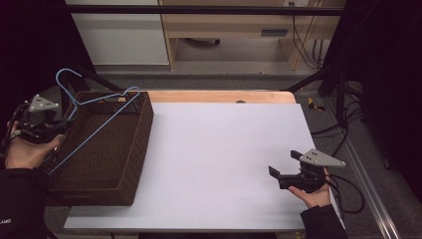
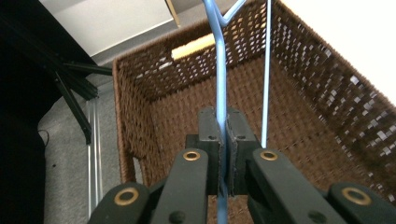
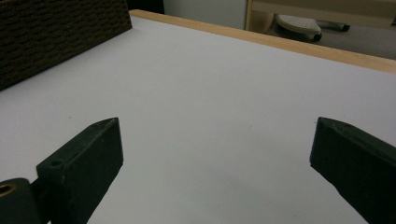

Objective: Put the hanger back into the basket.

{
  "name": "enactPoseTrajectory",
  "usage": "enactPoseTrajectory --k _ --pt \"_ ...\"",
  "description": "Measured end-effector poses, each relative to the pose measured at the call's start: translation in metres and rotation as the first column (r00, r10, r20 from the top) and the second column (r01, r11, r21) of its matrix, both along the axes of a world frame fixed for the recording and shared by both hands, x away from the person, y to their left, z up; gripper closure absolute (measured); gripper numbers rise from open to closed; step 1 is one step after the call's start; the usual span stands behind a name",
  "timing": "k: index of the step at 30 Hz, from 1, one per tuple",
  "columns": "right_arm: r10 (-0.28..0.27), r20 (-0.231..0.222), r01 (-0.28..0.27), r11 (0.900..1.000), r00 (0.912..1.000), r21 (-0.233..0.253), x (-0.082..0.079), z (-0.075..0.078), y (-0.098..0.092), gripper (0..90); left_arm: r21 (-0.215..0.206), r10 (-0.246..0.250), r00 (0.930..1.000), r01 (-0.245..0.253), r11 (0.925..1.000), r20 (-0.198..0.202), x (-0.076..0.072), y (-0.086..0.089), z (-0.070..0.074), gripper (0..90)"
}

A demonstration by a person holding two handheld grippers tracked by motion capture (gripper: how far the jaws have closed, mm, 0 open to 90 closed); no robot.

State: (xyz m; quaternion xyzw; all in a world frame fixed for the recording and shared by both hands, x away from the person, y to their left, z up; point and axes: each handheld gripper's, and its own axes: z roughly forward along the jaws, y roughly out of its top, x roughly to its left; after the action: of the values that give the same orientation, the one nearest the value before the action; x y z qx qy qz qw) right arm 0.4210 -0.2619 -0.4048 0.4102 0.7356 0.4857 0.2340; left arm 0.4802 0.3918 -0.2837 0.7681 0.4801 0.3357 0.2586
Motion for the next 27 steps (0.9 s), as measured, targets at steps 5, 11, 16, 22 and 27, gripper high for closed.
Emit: enactPoseTrajectory --k 5,11,16,22,27 --pt "-0.001 -0.001 0.001 1.000 1.0000 -0.002 0.000 0.000 0.000 3.1 0.023 0.004 0.9998 -0.003 0.9997 -0.020 0.003 0.004 -0.016 87.1" --pt "0.001 -0.002 -0.001 1.000 1.0000 -0.007 0.000 -0.001 0.001 3.1 0.035 -0.009 0.9995 0.011 0.9993 -0.032 0.009 0.003 -0.032 87.1" --pt "-0.001 -0.003 0.001 1.000 1.0000 -0.008 0.001 -0.001 0.001 3.1 0.036 -0.034 0.9990 0.035 0.9987 -0.027 0.016 0.000 -0.042 87.1" --pt "-0.001 -0.002 0.001 1.000 1.0000 -0.008 0.001 -0.002 0.001 3.1 0.053 -0.035 0.9973 0.038 0.9978 -0.065 0.022 -0.001 -0.058 87.1" --pt "-0.001 -0.004 0.001 1.000 1.0000 -0.006 0.001 -0.002 0.002 3.1 0.035 -0.027 0.9939 0.031 0.9989 -0.107 0.024 0.001 -0.073 87.0"
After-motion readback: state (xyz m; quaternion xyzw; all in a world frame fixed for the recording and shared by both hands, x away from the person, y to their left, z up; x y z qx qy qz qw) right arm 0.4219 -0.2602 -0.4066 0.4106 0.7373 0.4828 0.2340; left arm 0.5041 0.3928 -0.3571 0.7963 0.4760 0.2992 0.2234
